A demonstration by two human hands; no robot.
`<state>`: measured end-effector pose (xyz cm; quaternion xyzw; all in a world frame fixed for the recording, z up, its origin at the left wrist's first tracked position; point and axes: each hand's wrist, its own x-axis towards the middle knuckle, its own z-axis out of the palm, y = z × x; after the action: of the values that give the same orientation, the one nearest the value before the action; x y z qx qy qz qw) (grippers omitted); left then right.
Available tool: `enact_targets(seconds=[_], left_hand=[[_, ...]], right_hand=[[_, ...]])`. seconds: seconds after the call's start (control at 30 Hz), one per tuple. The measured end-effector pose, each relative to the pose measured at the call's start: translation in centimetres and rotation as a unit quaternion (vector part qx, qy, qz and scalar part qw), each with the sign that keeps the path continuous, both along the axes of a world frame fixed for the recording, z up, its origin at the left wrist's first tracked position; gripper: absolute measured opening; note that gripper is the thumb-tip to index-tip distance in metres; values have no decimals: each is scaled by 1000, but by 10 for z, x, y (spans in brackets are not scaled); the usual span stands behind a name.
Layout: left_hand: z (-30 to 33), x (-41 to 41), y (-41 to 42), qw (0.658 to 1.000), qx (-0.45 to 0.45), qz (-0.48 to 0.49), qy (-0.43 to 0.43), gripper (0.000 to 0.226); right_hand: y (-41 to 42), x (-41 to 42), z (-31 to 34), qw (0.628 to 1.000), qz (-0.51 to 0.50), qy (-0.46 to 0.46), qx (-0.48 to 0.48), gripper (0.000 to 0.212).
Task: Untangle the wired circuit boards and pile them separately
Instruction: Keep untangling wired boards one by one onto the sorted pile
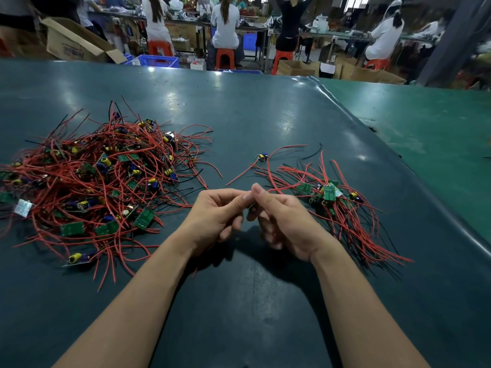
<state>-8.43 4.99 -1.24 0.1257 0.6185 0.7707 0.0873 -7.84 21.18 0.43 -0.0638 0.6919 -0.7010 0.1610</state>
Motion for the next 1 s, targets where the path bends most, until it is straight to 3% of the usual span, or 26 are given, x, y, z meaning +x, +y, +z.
enact_targets(seconds=[0.13, 0.27, 0.47, 0.57, 0.7, 0.9, 1.0], left_hand=[[1, -3, -7, 999, 43, -17, 0, 28], [4, -8, -14, 996, 93, 6, 10, 24], [6, -14, -16, 978, 112, 174, 23, 13], [3, -16, -16, 957, 88, 272, 45, 14], [1, -15, -12, 950, 49, 299, 81, 13], [0, -12, -8, 893, -63, 415, 161, 31], [-1, -6, -8, 821, -176, 484, 245, 34]], right_hand=[[6, -2, 2, 995, -86, 46, -26, 36], [8, -7, 2, 946, -273, 173, -33, 36], [7, -5, 5, 879, -415, 235, -18, 39], [11, -6, 11, 854, -450, 209, -158, 24], [12, -8, 16, 824, -408, 77, -385, 11], [10, -6, 12, 780, -430, -8, -454, 4], [7, -4, 10, 800, -424, -40, -423, 6]])
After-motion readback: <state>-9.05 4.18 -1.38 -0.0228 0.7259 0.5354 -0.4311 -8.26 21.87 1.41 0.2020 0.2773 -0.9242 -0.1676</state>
